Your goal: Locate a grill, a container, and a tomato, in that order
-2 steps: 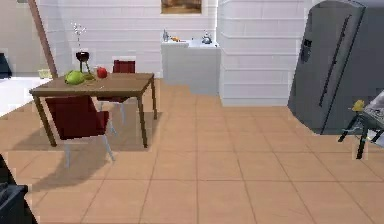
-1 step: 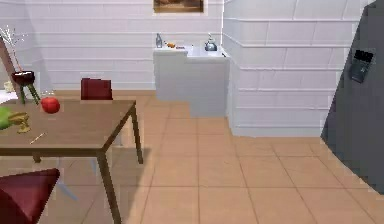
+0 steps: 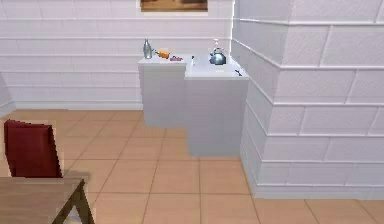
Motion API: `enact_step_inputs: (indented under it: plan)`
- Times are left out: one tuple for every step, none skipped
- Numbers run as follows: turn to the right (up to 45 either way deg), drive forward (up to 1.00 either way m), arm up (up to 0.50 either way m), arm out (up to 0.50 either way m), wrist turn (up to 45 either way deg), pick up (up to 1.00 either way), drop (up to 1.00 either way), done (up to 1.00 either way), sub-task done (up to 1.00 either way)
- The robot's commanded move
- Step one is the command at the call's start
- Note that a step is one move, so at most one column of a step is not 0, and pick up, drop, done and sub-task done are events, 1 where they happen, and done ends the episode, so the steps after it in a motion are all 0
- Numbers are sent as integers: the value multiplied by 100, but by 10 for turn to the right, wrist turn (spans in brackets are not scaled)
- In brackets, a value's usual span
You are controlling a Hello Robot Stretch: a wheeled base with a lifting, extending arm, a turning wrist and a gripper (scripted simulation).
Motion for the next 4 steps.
enact_step_inputs:
  plan:
    - [120, 0, 0, 0, 0, 0, 0, 0, 0]
    - [0, 10, 0, 0, 0, 0, 0, 0, 0]
    - [-450, 0, 0, 0, 0, 0, 0, 0, 0]
    - [-360, 0, 0, 0, 0, 0, 0, 0, 0]
